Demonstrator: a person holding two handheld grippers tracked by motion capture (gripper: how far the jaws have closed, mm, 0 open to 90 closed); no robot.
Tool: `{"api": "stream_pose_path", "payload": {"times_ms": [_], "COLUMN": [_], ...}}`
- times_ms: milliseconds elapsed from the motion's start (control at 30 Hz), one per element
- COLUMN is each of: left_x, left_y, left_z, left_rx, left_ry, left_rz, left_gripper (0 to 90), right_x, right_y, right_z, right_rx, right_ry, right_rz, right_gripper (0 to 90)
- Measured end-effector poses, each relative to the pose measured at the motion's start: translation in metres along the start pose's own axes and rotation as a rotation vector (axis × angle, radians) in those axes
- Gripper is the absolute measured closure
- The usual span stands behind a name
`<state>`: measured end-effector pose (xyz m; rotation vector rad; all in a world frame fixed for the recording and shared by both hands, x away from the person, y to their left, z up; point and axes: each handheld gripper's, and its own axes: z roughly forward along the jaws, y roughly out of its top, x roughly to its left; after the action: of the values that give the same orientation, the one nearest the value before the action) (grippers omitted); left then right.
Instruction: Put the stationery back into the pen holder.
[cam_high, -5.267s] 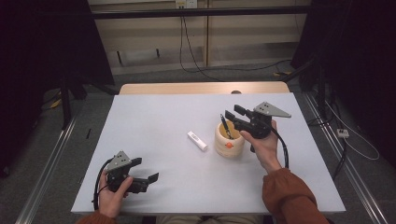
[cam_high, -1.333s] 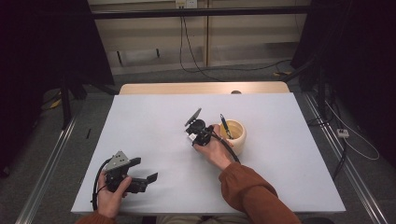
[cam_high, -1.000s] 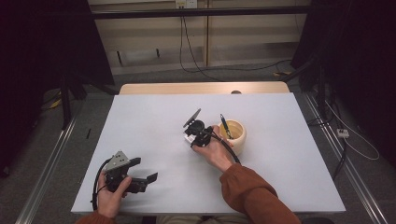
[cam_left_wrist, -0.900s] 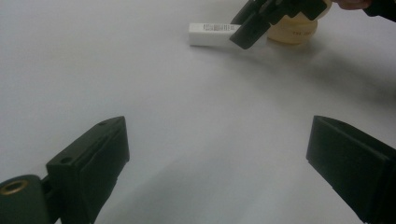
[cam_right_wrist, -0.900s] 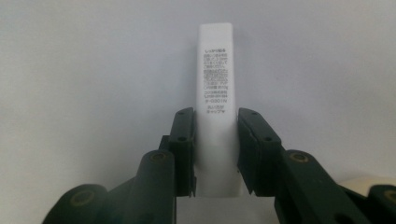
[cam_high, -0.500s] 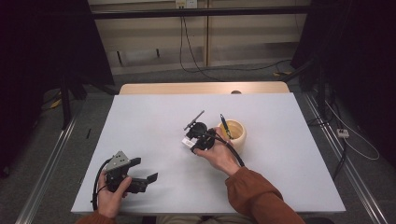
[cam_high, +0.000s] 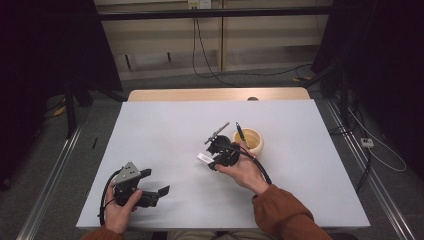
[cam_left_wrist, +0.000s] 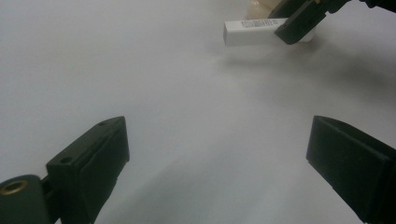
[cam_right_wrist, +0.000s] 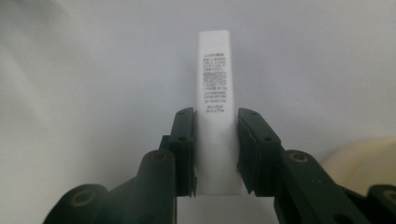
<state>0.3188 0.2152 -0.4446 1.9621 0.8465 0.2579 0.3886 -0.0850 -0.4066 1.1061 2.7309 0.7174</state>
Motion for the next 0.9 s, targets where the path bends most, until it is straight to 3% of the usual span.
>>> {"api": "stream_pose_path", "payload": {"times_ms": [200,333,400,700,833,900], "left_x": [-0.006,-0.01,-0.013,-0.028,-0.038,-0.044], "left_y": [0.003,0.003,0.005,0.014,0.023,0.029], "left_z": [0.001,0.003,0.005,0.016,0.031,0.037], "left_rx": [-0.005,0.014,0.009,0.047,0.073,0.079], "left_ry": [0.0,0.003,-0.015,-0.016,-0.043,-0.048], "left_rz": [0.063,0.08,0.092,0.22,0.276,0.323], "left_gripper": [5.9,5.6,5.3,5.4,5.4,5.5], "right_x": [-0.001,-0.006,-0.009,-0.017,-0.02,-0.021], "right_y": [-0.015,-0.024,-0.028,-0.044,-0.051,-0.053], "right_z": [-0.01,-0.016,-0.02,-0.03,-0.035,-0.038], "right_rx": [-0.009,-0.027,-0.037,-0.052,-0.056,-0.058], "right_ry": [0.028,0.061,0.068,0.114,0.115,0.121], "right_rz": [0.002,0.01,0.014,0.036,0.048,0.052], "right_gripper": [69.0,69.0,68.9,68.9,69.0,69.0]}}
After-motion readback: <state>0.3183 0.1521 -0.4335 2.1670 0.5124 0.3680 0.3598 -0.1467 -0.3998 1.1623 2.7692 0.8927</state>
